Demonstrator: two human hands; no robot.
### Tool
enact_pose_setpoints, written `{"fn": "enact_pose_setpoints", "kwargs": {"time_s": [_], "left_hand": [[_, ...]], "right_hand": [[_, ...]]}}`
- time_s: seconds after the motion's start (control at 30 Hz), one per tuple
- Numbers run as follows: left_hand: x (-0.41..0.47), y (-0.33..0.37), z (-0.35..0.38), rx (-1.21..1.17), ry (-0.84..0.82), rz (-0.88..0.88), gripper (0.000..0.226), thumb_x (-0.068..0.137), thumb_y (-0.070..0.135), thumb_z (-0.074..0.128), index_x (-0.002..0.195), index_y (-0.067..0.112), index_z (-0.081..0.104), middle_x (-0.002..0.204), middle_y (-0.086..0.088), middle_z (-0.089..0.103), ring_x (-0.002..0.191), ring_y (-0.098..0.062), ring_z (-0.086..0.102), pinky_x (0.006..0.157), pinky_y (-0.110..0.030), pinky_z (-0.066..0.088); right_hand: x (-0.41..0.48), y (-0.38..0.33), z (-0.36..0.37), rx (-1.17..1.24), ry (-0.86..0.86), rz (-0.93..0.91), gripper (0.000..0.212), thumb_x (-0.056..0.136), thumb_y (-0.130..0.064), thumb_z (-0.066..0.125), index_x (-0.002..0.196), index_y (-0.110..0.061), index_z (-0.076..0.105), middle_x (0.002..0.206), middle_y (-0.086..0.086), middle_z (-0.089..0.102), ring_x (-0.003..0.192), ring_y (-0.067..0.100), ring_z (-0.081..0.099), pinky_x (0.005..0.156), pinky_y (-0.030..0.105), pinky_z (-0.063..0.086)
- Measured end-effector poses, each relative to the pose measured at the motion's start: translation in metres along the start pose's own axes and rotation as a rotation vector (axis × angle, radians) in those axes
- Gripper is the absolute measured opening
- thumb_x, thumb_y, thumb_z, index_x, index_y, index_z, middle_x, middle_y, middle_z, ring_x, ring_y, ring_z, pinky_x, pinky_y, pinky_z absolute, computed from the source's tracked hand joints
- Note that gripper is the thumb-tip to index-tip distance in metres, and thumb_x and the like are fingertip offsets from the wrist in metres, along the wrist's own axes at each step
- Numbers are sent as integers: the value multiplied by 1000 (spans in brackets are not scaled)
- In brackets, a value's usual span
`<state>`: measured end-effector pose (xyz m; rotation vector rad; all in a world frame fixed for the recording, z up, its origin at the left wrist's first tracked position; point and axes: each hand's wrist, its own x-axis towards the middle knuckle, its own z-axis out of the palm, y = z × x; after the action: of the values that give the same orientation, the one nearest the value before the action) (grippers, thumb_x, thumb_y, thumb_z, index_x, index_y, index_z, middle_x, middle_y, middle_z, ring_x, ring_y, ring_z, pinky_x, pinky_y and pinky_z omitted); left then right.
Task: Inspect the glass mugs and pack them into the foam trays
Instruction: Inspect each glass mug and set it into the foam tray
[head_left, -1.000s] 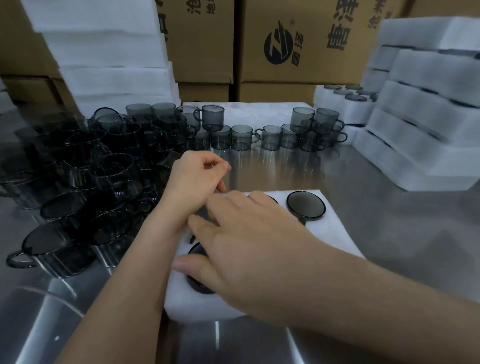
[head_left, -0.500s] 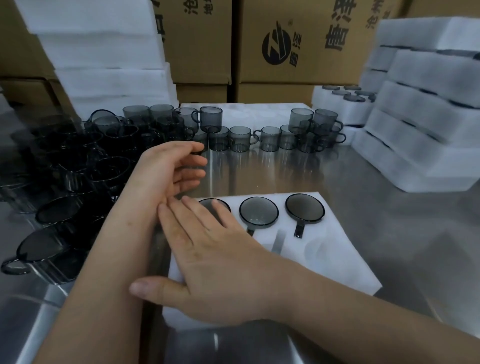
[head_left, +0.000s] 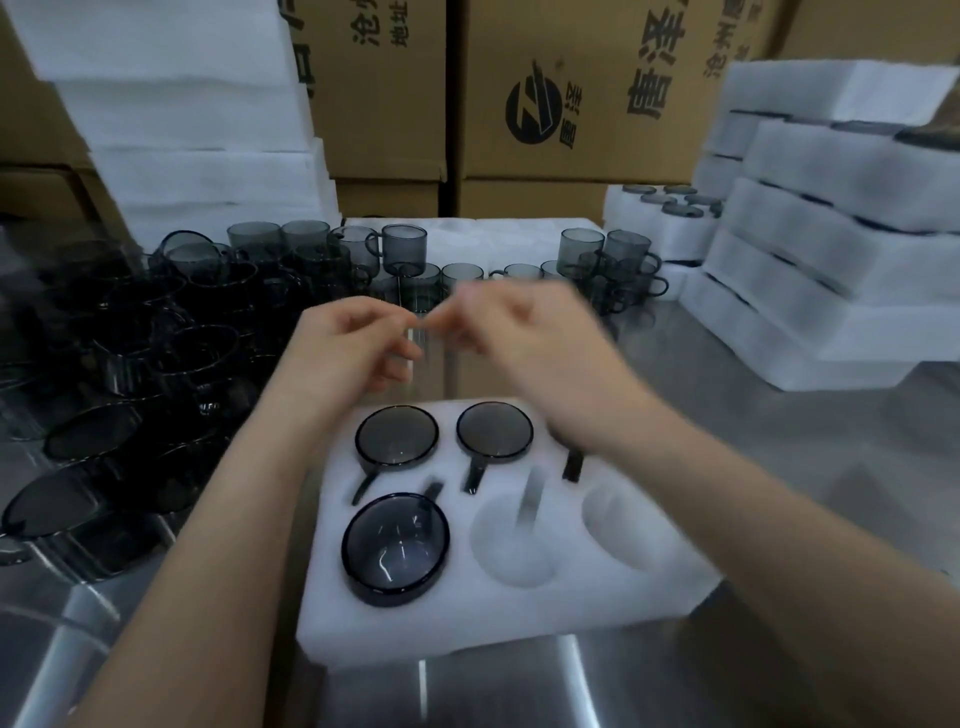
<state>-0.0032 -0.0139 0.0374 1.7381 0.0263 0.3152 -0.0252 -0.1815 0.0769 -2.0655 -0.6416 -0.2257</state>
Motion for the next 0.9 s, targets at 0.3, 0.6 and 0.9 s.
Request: {"fn": "enact_pose_setpoints", "kwargs": {"time_s": [0.3, 0.6, 0.9], "left_hand": [[-1, -14, 11, 639, -293, 79, 36, 91, 43, 60, 68, 16, 67, 58, 5, 57, 60, -12, 52, 64, -31, 44], [-2, -12, 12, 655, -286, 80, 49, 92, 41, 60, 56, 11, 45, 47, 7, 34, 49, -13, 34, 53, -28, 29], [0, -15, 13, 626, -273, 96, 31, 91, 41, 61, 70, 19, 67, 58, 10, 57, 61, -9, 51, 59, -26, 37]], "right_hand": [[129, 127, -79, -517, 223, 427, 45, 93, -16, 46, 137, -14, 54, 138, 19, 50, 113, 37, 56, 94, 40, 48], [159, 160, -82, -885, 139, 520, 38, 98, -18, 45, 134, -14, 55, 136, 24, 42, 123, 46, 42, 105, 48, 41], [146, 150, -73, -689, 329, 318, 28, 100, -17, 46, 114, -11, 69, 117, 17, 67, 106, 39, 59, 89, 41, 51]]}}
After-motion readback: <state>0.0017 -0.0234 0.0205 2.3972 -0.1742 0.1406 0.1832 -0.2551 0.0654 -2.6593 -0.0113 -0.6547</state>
